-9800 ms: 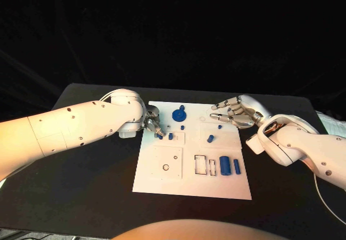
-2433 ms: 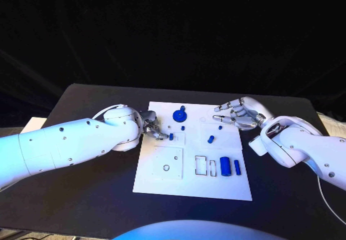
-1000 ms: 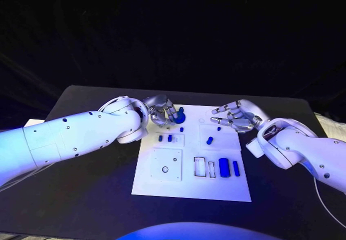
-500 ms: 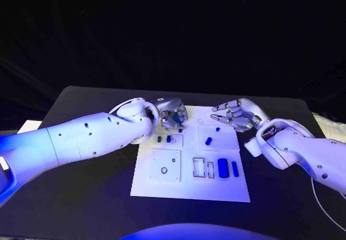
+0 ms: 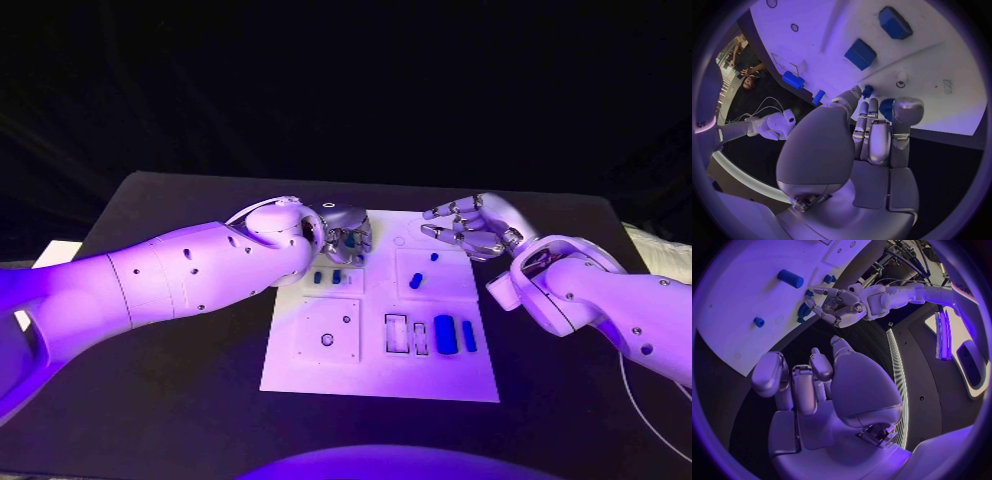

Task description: Assemble the parts on the task board

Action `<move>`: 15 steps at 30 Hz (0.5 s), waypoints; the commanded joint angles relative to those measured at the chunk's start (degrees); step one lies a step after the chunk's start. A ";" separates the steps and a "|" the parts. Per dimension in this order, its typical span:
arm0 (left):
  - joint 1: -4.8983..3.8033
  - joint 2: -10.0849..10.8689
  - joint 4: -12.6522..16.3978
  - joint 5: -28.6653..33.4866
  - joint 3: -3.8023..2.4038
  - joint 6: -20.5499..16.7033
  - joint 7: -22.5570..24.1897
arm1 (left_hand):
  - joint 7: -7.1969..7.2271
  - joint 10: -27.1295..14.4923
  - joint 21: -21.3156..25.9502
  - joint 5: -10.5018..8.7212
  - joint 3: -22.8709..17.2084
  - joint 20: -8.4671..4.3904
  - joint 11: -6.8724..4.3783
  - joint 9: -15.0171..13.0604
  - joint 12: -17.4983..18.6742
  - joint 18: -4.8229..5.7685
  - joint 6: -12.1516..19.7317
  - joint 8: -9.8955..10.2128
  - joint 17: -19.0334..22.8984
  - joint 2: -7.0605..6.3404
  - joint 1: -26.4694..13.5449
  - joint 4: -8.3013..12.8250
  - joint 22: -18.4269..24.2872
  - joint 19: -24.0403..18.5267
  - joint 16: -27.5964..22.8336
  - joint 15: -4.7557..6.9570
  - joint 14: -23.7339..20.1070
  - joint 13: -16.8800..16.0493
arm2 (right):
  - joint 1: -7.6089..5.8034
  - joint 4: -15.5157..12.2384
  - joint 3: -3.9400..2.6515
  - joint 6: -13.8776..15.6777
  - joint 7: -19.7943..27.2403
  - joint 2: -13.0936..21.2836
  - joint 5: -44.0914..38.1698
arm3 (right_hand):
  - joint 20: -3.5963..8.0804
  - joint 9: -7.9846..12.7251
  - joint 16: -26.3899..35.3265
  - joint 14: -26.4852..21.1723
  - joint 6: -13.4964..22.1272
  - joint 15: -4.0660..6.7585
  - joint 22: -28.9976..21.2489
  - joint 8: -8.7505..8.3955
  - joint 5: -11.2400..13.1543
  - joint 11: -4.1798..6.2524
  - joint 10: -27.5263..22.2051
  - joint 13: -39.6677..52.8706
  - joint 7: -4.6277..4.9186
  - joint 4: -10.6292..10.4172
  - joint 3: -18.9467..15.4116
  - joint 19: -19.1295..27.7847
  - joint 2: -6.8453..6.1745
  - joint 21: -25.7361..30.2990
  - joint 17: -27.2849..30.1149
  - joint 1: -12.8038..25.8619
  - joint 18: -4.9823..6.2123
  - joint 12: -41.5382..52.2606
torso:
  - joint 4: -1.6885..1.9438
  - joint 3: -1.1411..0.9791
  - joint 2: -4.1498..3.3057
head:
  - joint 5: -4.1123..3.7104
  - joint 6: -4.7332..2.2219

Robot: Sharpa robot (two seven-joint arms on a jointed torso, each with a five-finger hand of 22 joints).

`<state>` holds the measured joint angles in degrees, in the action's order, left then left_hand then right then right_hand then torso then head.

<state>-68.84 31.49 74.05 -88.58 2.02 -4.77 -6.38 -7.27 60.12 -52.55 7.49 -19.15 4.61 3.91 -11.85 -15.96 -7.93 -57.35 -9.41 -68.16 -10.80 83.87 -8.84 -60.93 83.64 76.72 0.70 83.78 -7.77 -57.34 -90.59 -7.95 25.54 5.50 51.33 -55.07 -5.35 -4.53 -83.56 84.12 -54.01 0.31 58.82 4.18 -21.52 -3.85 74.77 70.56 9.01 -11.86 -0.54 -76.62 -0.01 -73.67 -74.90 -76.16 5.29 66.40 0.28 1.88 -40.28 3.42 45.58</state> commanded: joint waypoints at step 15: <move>0.41 -1.61 -1.50 -1.67 -0.05 1.80 -1.59 | 0.13 2.65 -2.44 -0.04 -2.94 -0.42 -0.18 1.02 1.03 1.42 -1.90 1.03 0.76 1.22 0.17 0.93 -2.11 1.55 -0.11 0.56 2.22 1.44 | 0.07 -0.01 0.00 -0.20 0.77 -0.16 0.09 | 0.07 -0.01 0.36 3.42 -0.27 0.33 -0.06 0.13 -0.29 0.00 -0.37 -0.01 -0.06 0.04 -0.22 0.22 0.07 0.21 -5.03 -0.73 0.68 -0.25 | 0.05 0.01 0.03 | -0.14 0.35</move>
<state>-68.56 30.10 72.66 -89.72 1.93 -3.56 -7.63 -7.22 62.42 -54.81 7.49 -21.86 4.41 3.62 -10.87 -15.22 -7.15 -58.99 -8.59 -67.44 -10.03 84.05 -7.89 -62.99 83.84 76.72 0.89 83.97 -6.37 -57.32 -90.59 -7.95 25.62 5.64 51.24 -54.92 -5.35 -4.53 -83.56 84.12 -54.01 0.31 58.82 4.18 -21.52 -3.85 74.77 70.57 9.01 -11.86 -0.54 -76.62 0.23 -73.67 -74.95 -76.39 5.28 66.40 0.30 1.94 -40.25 3.30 45.87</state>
